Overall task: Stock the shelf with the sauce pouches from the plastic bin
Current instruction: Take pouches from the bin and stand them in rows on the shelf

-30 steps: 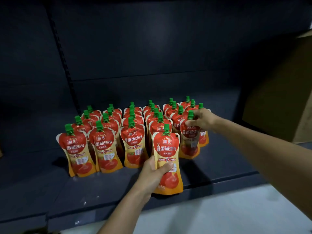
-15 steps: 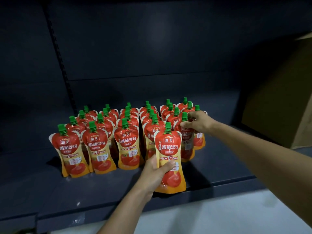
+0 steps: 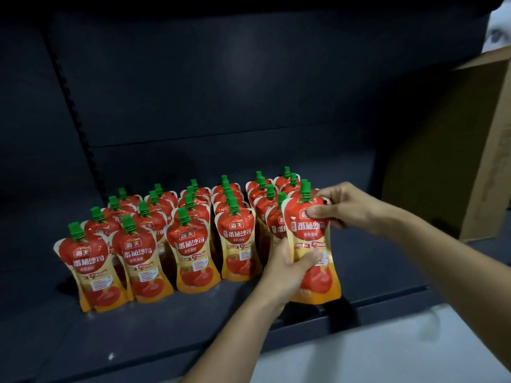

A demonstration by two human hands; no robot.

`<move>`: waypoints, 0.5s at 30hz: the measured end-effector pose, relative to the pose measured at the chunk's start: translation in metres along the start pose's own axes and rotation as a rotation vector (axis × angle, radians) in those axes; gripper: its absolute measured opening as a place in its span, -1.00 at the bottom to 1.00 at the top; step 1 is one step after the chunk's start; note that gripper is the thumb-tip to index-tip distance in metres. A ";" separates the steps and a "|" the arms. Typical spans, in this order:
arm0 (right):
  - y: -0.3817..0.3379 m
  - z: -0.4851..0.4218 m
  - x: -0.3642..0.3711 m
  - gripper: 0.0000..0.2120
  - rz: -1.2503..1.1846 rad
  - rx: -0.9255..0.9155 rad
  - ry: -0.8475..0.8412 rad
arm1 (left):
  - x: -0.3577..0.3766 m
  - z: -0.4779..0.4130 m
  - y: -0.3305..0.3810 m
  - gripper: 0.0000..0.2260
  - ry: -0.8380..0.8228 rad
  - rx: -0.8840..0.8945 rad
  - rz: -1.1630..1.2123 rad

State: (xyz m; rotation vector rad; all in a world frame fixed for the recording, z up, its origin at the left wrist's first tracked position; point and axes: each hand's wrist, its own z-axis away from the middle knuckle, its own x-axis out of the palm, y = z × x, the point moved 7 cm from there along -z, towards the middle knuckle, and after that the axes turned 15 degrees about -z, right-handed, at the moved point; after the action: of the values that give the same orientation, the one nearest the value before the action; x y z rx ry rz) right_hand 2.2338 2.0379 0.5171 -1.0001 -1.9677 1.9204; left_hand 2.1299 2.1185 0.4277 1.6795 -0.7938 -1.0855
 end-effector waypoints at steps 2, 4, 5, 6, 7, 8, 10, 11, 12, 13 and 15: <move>0.002 0.003 -0.019 -0.84 -0.014 -0.027 0.056 | -0.004 -0.005 0.010 -0.63 0.030 0.023 -0.173; 0.005 0.003 -0.038 -0.83 -0.009 -0.049 0.128 | -0.022 -0.012 0.026 -0.63 0.155 0.075 -0.430; 0.007 0.003 -0.047 -0.84 0.011 -0.057 0.159 | -0.036 -0.015 0.038 -0.62 0.260 0.117 -0.579; 0.010 0.001 -0.054 -0.84 0.039 -0.064 0.182 | -0.049 -0.016 0.052 -0.61 0.365 0.175 -0.716; 0.013 -0.001 -0.060 -0.85 0.069 -0.069 0.197 | -0.060 -0.018 0.064 -0.60 0.449 0.226 -0.832; 0.016 -0.003 -0.063 -0.86 0.097 -0.073 0.207 | -0.068 -0.023 0.072 -0.59 0.499 0.257 -0.923; 0.024 -0.008 -0.065 -0.86 0.131 -0.072 0.218 | -0.075 -0.038 0.078 -0.54 0.473 0.246 -1.100; 0.030 -0.011 -0.064 -0.86 0.137 -0.066 0.219 | -0.076 -0.046 0.077 -0.51 0.424 0.209 -1.191; 0.036 -0.014 -0.063 -0.85 0.136 -0.058 0.219 | -0.076 -0.054 0.076 -0.48 0.377 0.179 -1.285; 0.041 -0.016 -0.061 -0.85 0.127 -0.050 0.221 | -0.076 -0.060 0.075 -0.46 0.332 0.161 -1.379; 0.051 -0.021 -0.061 -0.83 0.099 -0.048 0.242 | -0.073 -0.067 0.075 -0.49 0.261 0.140 -1.522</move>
State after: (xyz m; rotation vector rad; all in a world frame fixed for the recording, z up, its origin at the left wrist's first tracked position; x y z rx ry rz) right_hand 2.3078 2.0145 0.4901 -1.2989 -1.8664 1.7125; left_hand 2.1612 2.1807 0.5306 2.4550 0.8263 -1.6718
